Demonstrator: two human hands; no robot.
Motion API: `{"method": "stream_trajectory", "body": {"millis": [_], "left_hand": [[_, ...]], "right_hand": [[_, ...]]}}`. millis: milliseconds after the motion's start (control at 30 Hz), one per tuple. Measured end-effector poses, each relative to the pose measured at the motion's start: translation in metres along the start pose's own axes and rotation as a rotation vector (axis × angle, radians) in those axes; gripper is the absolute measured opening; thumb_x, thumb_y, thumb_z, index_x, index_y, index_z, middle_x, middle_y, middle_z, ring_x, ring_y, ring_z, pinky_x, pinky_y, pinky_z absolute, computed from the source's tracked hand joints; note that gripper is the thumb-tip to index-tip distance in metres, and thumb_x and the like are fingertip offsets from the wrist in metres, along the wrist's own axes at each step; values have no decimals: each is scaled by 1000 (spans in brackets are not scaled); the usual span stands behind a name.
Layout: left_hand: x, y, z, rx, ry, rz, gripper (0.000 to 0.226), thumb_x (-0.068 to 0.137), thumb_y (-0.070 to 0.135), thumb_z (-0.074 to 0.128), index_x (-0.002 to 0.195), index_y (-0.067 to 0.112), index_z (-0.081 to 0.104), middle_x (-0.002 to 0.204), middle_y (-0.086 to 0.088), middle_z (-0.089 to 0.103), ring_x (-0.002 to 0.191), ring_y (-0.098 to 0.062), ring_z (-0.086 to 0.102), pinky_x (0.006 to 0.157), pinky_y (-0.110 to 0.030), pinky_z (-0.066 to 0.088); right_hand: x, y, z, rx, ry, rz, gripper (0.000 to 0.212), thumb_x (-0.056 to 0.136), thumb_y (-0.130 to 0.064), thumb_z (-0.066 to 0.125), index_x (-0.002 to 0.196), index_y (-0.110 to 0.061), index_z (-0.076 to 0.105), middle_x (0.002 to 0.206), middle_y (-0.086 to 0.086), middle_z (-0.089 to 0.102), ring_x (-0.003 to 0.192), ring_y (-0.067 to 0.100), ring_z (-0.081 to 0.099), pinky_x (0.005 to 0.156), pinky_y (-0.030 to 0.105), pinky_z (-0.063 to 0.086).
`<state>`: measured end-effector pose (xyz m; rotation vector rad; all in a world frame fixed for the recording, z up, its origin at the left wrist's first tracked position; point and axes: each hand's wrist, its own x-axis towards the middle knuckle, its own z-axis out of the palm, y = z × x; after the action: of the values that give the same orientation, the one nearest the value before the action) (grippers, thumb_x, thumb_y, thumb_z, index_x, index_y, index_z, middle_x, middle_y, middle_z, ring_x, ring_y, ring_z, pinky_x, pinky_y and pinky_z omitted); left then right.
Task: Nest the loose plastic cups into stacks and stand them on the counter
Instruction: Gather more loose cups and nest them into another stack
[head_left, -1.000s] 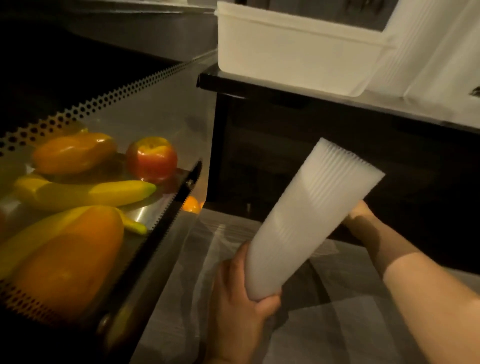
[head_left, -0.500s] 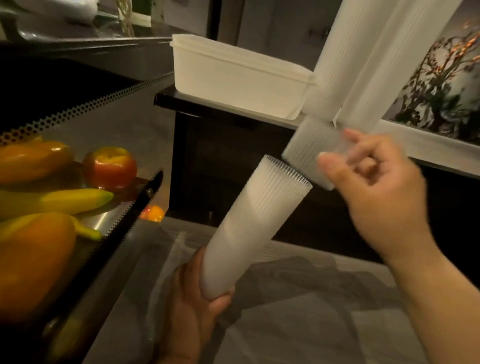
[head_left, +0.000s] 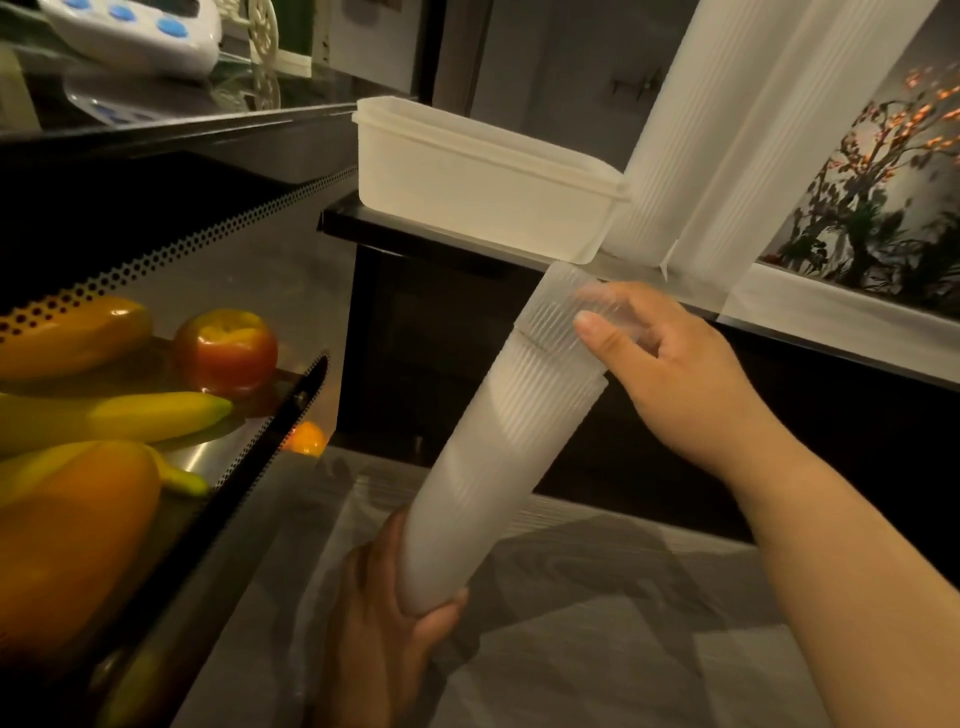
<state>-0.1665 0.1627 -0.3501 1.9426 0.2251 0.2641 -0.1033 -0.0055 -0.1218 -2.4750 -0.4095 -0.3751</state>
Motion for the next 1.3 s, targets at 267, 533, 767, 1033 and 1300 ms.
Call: {"method": "stream_trajectory", "body": {"millis": [267,533,767,1033,1300], "left_hand": [[1,0,0,-14,-30,2,99,60,25,91,141,39,37,130,-7,48,116,-25,50,99,-45,44],[-3,-5,3,-46,33,78,102,55,25,94,121,59,24,120,-2,48,105,-20,53,89,-40,48],[-2,-8,5,-71,69,103,95,51,18,96,123,53,44,113,2,48,102,-20,52,87,-40,47],[-2,-8,5,-107,22,95,99,55,20,95,131,45,37,114,5,43,101,-13,48,87,-32,42],[1,-15,7,-77,29,68,102,52,28,95,133,49,38,116,3,45,101,-16,50,88,-37,46]], "right_hand": [[-1,-1,-5,66,36,16,59,95,-37,55,135,-69,26,113,-23,52,98,-9,54,78,11,38],[5,-8,-14,-57,59,-27,41,93,-27,51,122,-56,56,117,-10,52,89,1,53,84,19,41],[3,-6,-3,-79,23,-41,39,92,-42,51,127,-60,49,118,-13,43,102,-3,45,81,14,38],[-3,-6,-18,-34,54,-22,36,95,-30,51,119,-56,57,104,-15,51,74,-5,52,68,2,39],[0,-11,-22,-43,-96,-2,34,97,-31,47,122,-54,50,120,-23,53,96,2,55,79,22,44]]}}
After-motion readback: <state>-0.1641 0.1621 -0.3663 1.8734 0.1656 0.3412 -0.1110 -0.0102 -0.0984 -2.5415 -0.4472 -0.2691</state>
